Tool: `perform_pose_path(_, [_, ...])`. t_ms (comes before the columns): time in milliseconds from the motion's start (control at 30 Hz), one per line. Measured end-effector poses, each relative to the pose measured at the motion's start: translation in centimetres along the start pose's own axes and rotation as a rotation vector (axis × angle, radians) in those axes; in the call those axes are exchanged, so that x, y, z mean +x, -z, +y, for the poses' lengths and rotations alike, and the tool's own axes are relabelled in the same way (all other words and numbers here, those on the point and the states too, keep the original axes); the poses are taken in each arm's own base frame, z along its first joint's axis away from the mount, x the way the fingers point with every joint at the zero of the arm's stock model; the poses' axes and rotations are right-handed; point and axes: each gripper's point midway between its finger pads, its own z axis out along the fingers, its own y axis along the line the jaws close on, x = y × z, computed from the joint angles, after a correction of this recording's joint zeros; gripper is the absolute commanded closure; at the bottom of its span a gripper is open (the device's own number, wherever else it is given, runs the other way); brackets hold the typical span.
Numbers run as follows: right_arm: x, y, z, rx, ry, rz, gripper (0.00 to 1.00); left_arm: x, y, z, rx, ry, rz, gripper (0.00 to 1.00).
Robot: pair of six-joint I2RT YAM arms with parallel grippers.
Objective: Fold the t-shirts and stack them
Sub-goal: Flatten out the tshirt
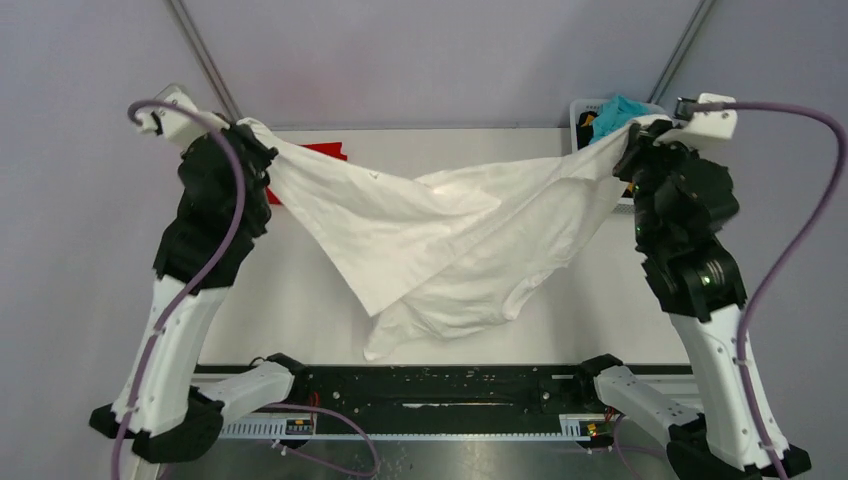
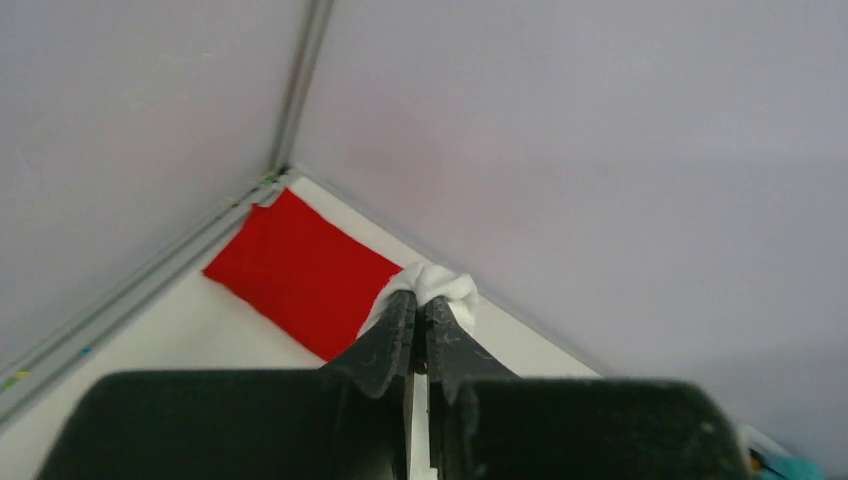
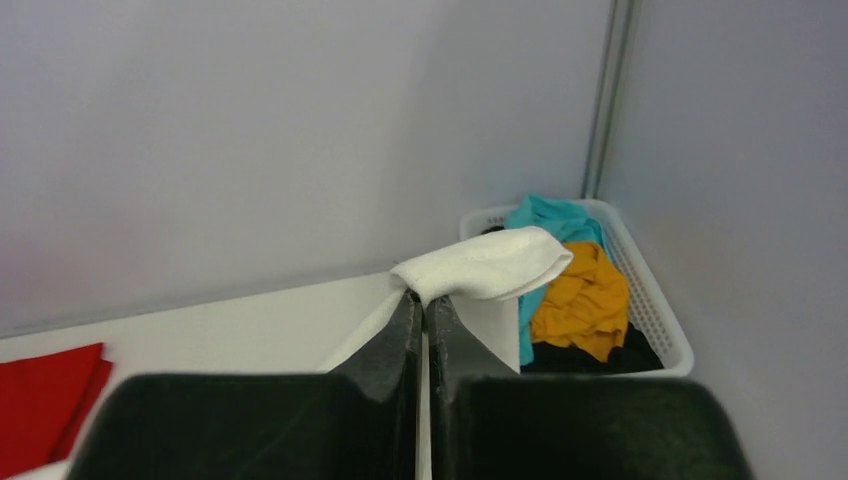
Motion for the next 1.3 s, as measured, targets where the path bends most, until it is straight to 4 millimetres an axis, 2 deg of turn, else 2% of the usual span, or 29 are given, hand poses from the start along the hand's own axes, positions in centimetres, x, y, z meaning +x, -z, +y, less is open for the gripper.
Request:
perform_pose_path(100, [2.7,-3.1,-0.4,0.039,0.034,0.076,1.00,1.8,-4.4,1.2,-0.101,-0.067,0.045,1.00])
perform_pose_path(167, [3.8,-4.6,-1.0,0.057,0.026,0.113,1.00,2.2,-6.8,1.9,-0.135,-0.080,0.081,1.00])
perform_pose_path(233, [4.0,-5.7,-1.4,0.062,0.004,0.130,1.00,1.7,-8.5,1.9,-0.134,-0.066,0.107,1.00])
perform_pose_path(300, [3.3,-6.1,-1.3,0.048,-0.017,0.120,1.00,0.6,-9.7,1.3,-0.102,-0.038,0.110,1.00])
perform_pose_path(367, [2.5,-5.9,-0.9,0.024,-0.035,0.102,1.00,-0.2,-10.0,0.8,-0.069,-0.017,0.109,1.00])
perform_pose_path(467, [1.8,-5.1,-0.7,0.000,-0.057,0.080,1.00,-0.2,-9.6,0.6,-0.030,-0.001,0.131,1.00])
perform_pose_path(567, [3.5,-3.9,-1.2,0.003,-0.073,0.101,1.00,1.4,-9.2,1.9,-0.041,-0.010,0.181,1.00])
perform_pose_path(633, [6.3,-3.2,-1.6,0.010,-0.076,0.157,1.00,3.7,-9.2,4.0,-0.090,-0.025,0.243,1.00])
perform_pose_path(700, [10.1,-2.3,-2.1,0.023,-0.077,0.239,1.00,6.5,-9.4,6.7,-0.162,-0.038,0.315,1.00])
perform_pose_path(767, [13.8,-1.4,-2.6,0.040,-0.071,0.331,1.00,10.1,-9.5,9.7,-0.244,-0.051,0.410,1.00])
perform_pose_path(833, [17.5,-0.9,-2.9,0.052,-0.061,0.430,1.00,13.2,-9.6,11.4,-0.281,-0.054,0.492,1.00])
perform_pose_path(933, [21.7,-0.9,-3.1,0.076,-0.059,0.542,1.00,17.6,-10.5,12.3,-0.289,-0.046,0.615,1.00])
perform_pose_path(1033, [25.8,-1.5,-3.4,0.109,-0.062,0.640,1.00,21.6,-13.1,12.7,-0.306,-0.043,0.712,1.00])
perform_pose_path(1133, [30.4,-2.3,-3.6,0.144,-0.064,0.738,1.00,27.1,-16.8,13.7,-0.339,-0.045,0.801,1.00])
perform_pose_path(1233, [35.0,-2.7,-3.9,0.183,-0.063,0.834,1.00,33.0,-18.9,15.1,-0.391,-0.062,0.901,1.00])
perform_pose_path(1300, [37.4,-3.0,-4.2,0.212,-0.057,0.885,1.00,35.6,-20.1,15.0,-0.402,-0.080,0.936,1.00])
